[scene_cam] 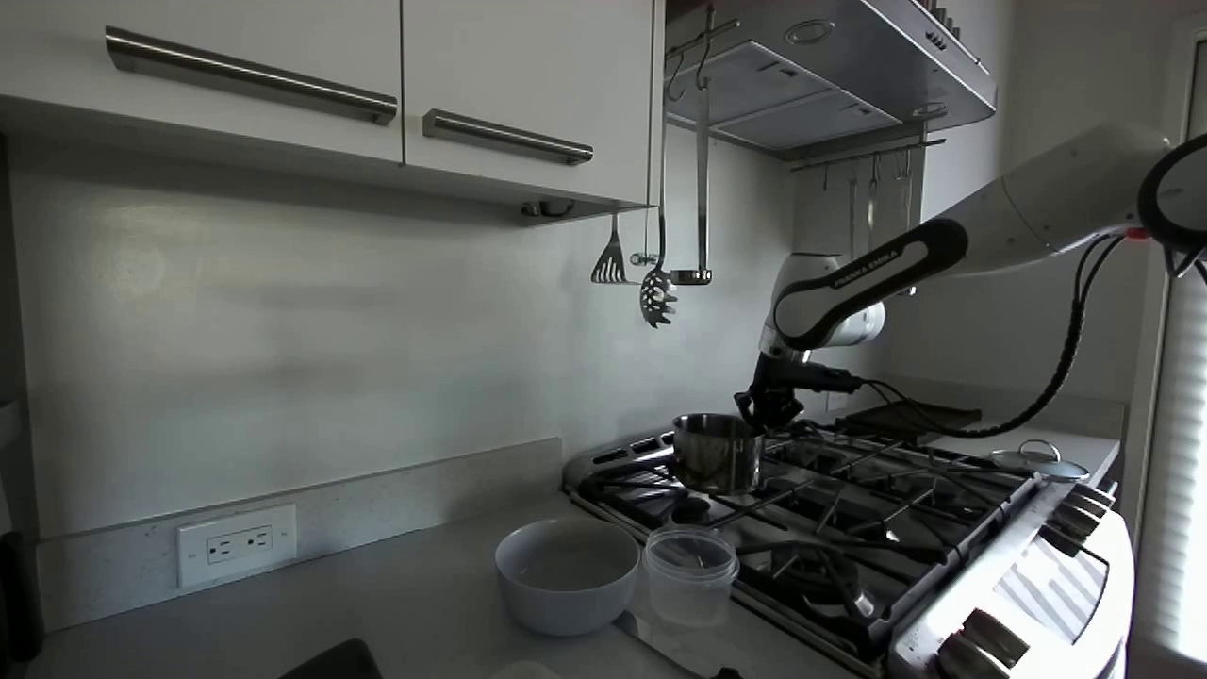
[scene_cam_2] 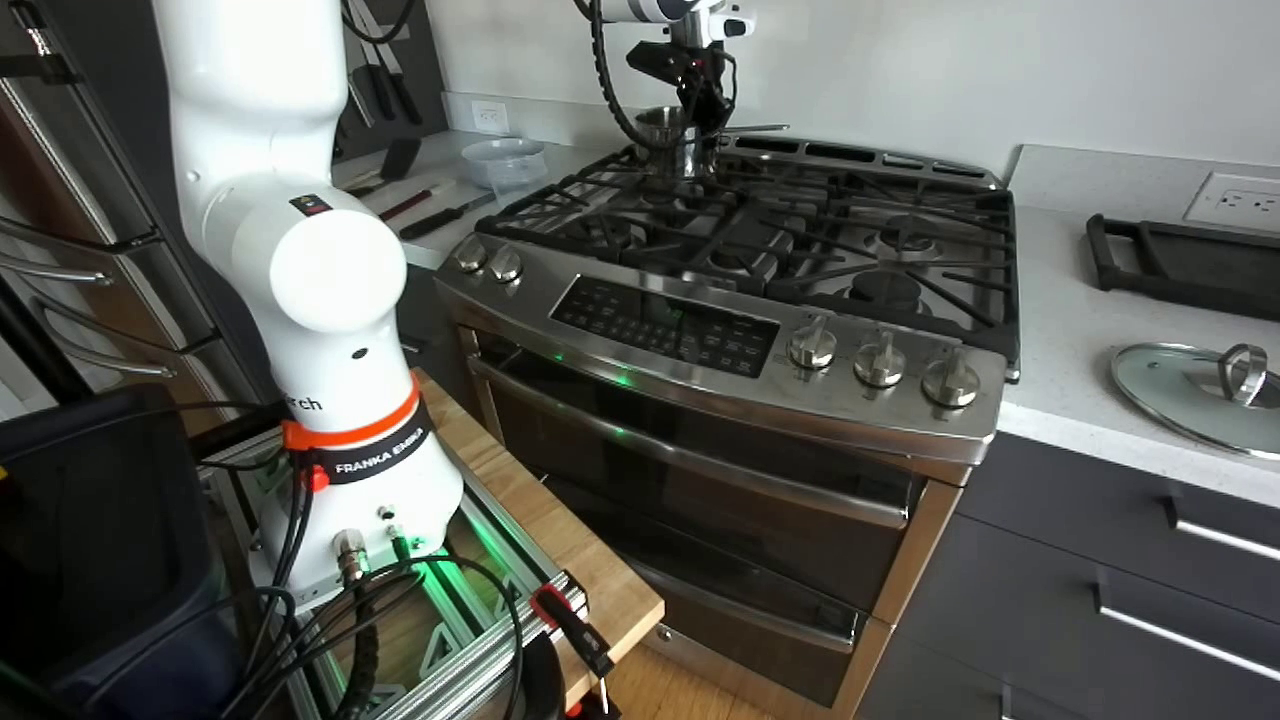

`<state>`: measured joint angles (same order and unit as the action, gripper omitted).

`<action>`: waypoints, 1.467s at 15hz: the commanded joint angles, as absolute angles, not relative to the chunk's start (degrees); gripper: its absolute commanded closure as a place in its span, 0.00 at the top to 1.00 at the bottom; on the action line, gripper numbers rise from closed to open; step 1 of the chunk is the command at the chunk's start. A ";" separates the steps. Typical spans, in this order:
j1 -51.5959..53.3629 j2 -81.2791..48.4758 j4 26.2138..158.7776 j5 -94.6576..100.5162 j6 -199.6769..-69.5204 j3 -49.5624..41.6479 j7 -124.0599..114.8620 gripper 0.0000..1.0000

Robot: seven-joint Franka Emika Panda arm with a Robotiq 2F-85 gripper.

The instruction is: Move the pot to the right

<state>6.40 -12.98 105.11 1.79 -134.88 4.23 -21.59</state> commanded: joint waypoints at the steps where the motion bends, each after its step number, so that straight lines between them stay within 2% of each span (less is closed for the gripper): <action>1: 7.04 -13.44 104.84 2.31 -135.42 3.10 -23.22 0.01; 22: 6.62 -9.78 108.16 15.08 -138.07 -3.36 -39.15 0.02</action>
